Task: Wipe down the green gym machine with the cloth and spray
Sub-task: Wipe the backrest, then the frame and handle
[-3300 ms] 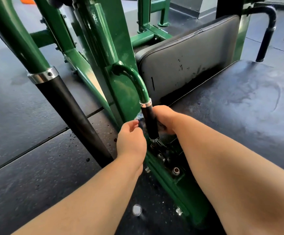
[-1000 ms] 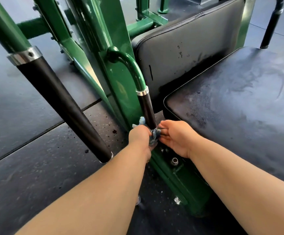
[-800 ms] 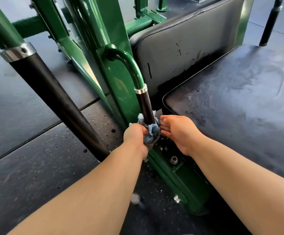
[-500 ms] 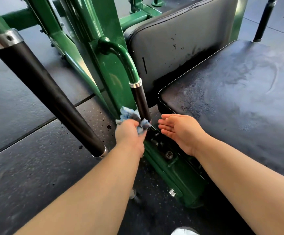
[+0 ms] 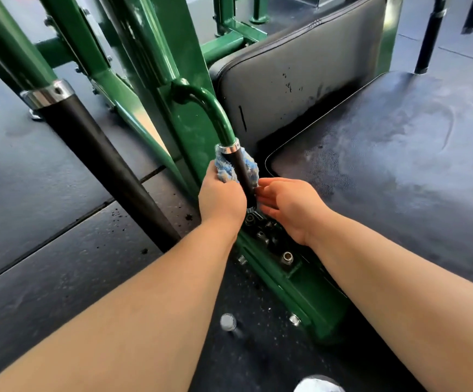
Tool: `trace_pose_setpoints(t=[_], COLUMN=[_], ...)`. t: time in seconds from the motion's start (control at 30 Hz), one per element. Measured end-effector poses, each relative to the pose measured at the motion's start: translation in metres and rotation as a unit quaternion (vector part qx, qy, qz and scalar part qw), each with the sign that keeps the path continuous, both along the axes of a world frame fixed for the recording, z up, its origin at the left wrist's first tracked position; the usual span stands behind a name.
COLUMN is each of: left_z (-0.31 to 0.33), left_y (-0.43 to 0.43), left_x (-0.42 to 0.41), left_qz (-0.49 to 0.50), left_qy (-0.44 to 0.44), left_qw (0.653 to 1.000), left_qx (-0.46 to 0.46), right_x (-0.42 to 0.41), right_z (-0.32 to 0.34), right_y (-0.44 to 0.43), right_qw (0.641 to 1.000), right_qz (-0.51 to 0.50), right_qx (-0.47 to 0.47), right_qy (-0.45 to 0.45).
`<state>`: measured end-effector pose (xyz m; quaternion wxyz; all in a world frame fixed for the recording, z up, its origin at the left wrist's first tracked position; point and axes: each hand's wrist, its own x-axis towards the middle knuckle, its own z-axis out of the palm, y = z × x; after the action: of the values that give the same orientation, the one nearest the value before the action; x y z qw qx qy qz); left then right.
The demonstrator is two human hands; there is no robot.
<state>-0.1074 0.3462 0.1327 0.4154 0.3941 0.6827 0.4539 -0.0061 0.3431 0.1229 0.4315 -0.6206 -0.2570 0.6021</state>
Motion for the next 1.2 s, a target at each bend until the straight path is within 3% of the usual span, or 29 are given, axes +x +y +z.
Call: trace_pose_setpoints(t=[0.1,0.17,0.33,0.5,0.6,0.7,0.77,0.83,0.9,1.1,1.2], left_z=[-0.013,-0.033,-0.058,-0.068,-0.07,-0.067,-0.064,-0.066,-0.071,-0.08,-0.081], left_y=[-0.009,-0.036,-0.086,-0.118,-0.127,-0.129,-0.13,-0.129,-0.127,-0.125,-0.123], left_x=[-0.001,-0.003,-0.021,-0.055,-0.078,-0.087,-0.092,-0.098,-0.104,-0.111,-0.112], left_qz=[-0.084,-0.126,-0.047,-0.03,0.009,-0.005,-0.016,-0.017,-0.015,-0.014,-0.006], left_qy=[0.092,0.047,-0.096,-0.023,-0.059,-0.206,-0.246,-0.214,-0.179,-0.136,-0.126], left_qw=[0.988,0.983,0.986,0.988,0.986,0.953,0.936,0.939,0.941,0.941,0.943], left_qx=[-0.092,-0.127,-0.13,-0.149,-0.157,-0.222,-0.251,-0.27,-0.288,-0.31,-0.308], right_x=[-0.004,-0.009,-0.017,-0.021,-0.031,-0.043,-0.049,-0.048,-0.045,-0.046,-0.051], right_z=[-0.004,-0.009,-0.022,-0.038,-0.05,-0.06,-0.069,-0.08,-0.086,-0.099,-0.105], right_y=[-0.006,-0.013,-0.04,-0.064,-0.076,-0.09,-0.099,-0.103,-0.107,-0.11,-0.107], right_qw=[1.0,0.999,0.995,0.978,0.945,0.911,0.867,0.792,0.746,0.688,0.688], right_qz=[0.008,0.026,0.056,0.165,0.288,0.386,0.463,0.531,0.567,0.611,0.601], right_qx=[-0.013,-0.021,-0.063,-0.125,-0.137,-0.125,-0.088,-0.066,-0.059,0.012,0.023], right_qy=[0.003,0.01,0.044,-0.021,-0.066,-0.072,-0.161,-0.294,-0.346,-0.391,-0.406])
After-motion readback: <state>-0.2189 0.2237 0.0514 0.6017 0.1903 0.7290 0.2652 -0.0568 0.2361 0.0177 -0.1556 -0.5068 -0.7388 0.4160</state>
